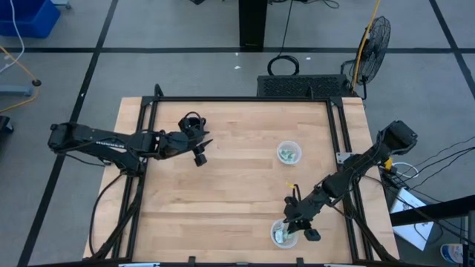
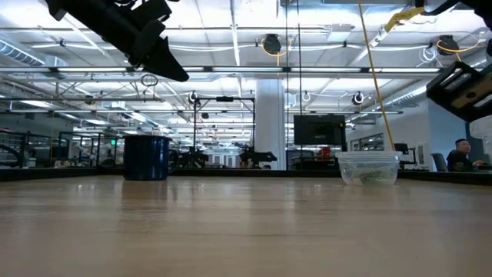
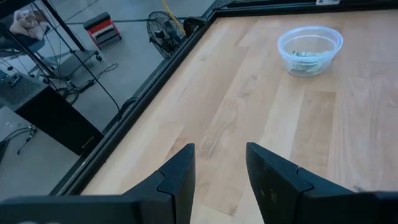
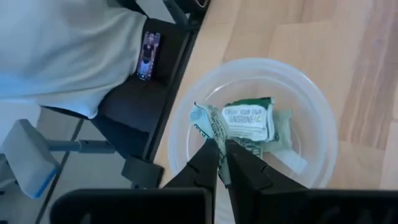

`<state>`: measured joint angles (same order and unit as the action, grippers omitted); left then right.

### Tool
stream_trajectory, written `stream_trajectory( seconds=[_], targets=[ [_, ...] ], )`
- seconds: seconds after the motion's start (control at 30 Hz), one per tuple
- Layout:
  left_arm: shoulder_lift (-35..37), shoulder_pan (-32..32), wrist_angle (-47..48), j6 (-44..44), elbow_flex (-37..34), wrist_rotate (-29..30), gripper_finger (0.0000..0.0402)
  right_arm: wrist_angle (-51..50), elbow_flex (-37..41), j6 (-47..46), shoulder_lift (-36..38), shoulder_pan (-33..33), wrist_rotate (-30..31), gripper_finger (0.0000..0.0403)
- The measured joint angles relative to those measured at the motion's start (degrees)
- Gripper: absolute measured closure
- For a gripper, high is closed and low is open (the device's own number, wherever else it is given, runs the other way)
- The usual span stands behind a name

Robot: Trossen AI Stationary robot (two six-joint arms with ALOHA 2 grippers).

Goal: Pick and place Stevia / Truvia into bins
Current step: Put the light green stevia packet into the bottom transparent container, then return to Home Position

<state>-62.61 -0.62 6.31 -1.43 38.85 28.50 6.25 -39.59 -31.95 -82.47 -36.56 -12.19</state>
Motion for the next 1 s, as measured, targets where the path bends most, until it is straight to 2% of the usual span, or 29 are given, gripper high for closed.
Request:
stream_trajectory(
  seconds=[0.17, 0.37, 0.7, 0.83, 1.0],
  targets=[
    [0.0, 0.0, -0.4, 0.0, 0.0, 0.0, 0.0252, -0.6, 0.0, -1.7, 0.6, 0.0, 0.1, 0.0385],
    [0.0, 0.0, -0.4, 0.2, 0.0, 0.1, 0.0252, -0.7, 0.0, -1.3, 0.6, 0.0, 0.2, 0.0351],
    [0.0, 0.0, -1.0, 0.0, 0.0, 0.0, 0.0252, -1.1, 1.0, 6.4, 1.8, 1.4, 1.6, 0.0297],
    [0.0, 0.0, -1.9, 1.8, 0.0, 0.0, 0.0252, -3.1, 1.0, 6.8, 7.4, 3.6, 1.5, 0.0294],
    [0.4, -0.2, 4.0, 2.2, 0.0, 0.8, 0.0252, -11.5, 1.0, 10.3, 20.0, 6.5, 1.7, 0.0303]
  ],
)
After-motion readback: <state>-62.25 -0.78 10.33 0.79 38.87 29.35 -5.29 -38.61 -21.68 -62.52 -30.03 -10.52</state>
